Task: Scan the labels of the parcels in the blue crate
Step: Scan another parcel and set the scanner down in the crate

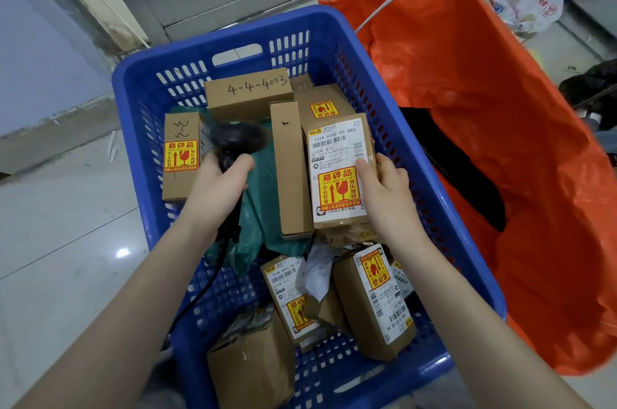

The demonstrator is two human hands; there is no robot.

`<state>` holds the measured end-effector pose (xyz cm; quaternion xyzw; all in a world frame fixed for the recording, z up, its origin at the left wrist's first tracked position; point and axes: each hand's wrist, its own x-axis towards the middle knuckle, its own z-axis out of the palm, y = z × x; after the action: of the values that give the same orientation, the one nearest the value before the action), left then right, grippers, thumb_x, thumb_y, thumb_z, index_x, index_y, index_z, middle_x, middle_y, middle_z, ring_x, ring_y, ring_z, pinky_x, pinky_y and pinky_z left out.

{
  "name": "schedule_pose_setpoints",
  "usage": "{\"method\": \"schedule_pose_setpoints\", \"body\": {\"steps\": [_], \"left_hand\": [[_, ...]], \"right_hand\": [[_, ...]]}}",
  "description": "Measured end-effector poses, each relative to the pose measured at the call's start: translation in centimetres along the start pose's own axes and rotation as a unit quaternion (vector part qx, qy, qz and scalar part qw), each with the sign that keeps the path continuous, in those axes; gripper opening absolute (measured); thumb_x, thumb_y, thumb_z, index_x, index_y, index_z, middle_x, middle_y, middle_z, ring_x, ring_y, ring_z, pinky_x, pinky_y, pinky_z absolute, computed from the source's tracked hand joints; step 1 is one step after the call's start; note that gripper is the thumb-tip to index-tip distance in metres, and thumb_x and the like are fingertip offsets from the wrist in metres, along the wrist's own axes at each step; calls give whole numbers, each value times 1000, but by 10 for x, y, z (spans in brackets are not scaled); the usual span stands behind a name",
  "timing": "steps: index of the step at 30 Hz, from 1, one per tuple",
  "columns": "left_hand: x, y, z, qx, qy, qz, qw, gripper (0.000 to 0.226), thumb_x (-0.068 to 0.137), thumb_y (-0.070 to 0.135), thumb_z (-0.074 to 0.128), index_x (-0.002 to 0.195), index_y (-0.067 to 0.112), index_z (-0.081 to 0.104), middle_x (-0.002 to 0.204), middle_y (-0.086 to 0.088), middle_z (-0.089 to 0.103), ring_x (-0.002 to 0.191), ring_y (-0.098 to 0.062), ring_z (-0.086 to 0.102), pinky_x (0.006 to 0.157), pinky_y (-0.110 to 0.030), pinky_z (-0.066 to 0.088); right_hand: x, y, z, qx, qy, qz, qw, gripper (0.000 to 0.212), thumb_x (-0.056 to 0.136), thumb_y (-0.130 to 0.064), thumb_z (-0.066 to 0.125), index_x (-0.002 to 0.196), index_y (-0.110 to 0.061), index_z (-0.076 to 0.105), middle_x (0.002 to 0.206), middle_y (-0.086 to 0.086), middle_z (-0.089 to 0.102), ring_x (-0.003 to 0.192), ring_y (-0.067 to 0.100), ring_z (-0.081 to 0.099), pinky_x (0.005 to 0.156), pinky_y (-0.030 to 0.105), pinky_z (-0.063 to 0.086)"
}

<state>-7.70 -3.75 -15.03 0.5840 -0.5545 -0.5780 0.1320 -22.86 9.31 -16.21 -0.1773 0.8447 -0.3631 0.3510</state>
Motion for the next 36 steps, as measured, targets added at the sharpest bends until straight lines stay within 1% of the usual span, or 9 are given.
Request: {"method": "schedule_pose_setpoints", "body": {"steps": [4, 6, 9, 12, 14, 17, 21, 26, 36], "left_hand": [[4, -8, 7, 57, -20, -15, 998, 22, 90, 30, 48, 110, 19, 45, 104, -6, 52, 89, -19, 50, 81, -36, 38], [6, -13, 9, 85, -10, -14, 996, 20, 91, 31, 51, 106, 18, 45, 114, -12, 54, 94, -23, 51, 83, -38, 39], [10, -23, 12, 98, 13, -18, 995, 23, 91, 34, 55, 104, 16, 46, 111, -14, 57, 92, -25, 53, 82, -37, 42], [14, -33, 16, 125, 35, -11, 992, 39, 89, 37, 59, 116, 11, 50, 110, -10, 55, 96, -24, 52, 80, -32, 40], [20, -41, 18, 143, 33, -16, 989, 53, 88, 39, 61, 127, 6, 48, 122, -14, 54, 106, -28, 53, 85, -32, 41], [27, -51, 20, 162, 9, -45, 986, 53, 86, 30, 60, 131, 6, 45, 128, -20, 50, 113, -33, 52, 92, -37, 43], [29, -58, 20, 187, -9, -40, 981, 53, 80, 21, 62, 129, 8, 46, 119, -22, 54, 111, -37, 53, 95, -43, 47], [31, -60, 21, 216, 11, -3, 976, 67, 79, 21, 71, 136, 3, 39, 131, -19, 50, 120, -32, 50, 101, -40, 41], [31, -55, 19, 236, 7, 3, 972, 76, 83, 24, 69, 144, 7, 28, 147, -17, 32, 132, -32, 39, 104, -38, 34]], "right_hand": [[1, 4, 3, -23, -14, 5, 1000, 54, 89, -57, 31, 132, -26, 47, 122, 3, 58, 104, 19, 61, 93, 44, 48], [1, 6, 2, -22, -13, 12, 1000, 49, 94, -52, 32, 134, -26, 42, 119, 1, 62, 107, 19, 61, 90, 40, 48], [1, 7, 2, -30, 3, 16, 999, 42, 93, -53, 35, 125, -27, 40, 112, 0, 63, 102, 18, 62, 78, 36, 51], [1, 6, 5, -38, 4, 24, 999, 35, 90, -56, 36, 114, -31, 40, 112, 4, 61, 99, 19, 62, 74, 36, 53], [1, 5, 4, -45, 2, 24, 999, 29, 90, -53, 38, 109, -31, 41, 112, 4, 61, 105, 20, 59, 76, 35, 51], [2, 5, 4, -65, 7, 12, 998, 27, 92, -49, 40, 108, -28, 44, 115, 0, 61, 112, 21, 53, 85, 38, 47], [3, 4, 7, -83, 15, 4, 996, 51, 81, -59, 36, 121, -27, 45, 118, -3, 61, 111, 21, 56, 92, 48, 48], [2, 2, 6, -86, 13, -3, 996, 70, 74, -59, 38, 136, -27, 36, 128, -4, 58, 116, 22, 55, 95, 49, 47], [1, 0, -2, -79, 28, -27, 996, 67, 83, -49, 56, 140, -23, 33, 139, 1, 46, 128, 24, 44, 101, 50, 43]]}}
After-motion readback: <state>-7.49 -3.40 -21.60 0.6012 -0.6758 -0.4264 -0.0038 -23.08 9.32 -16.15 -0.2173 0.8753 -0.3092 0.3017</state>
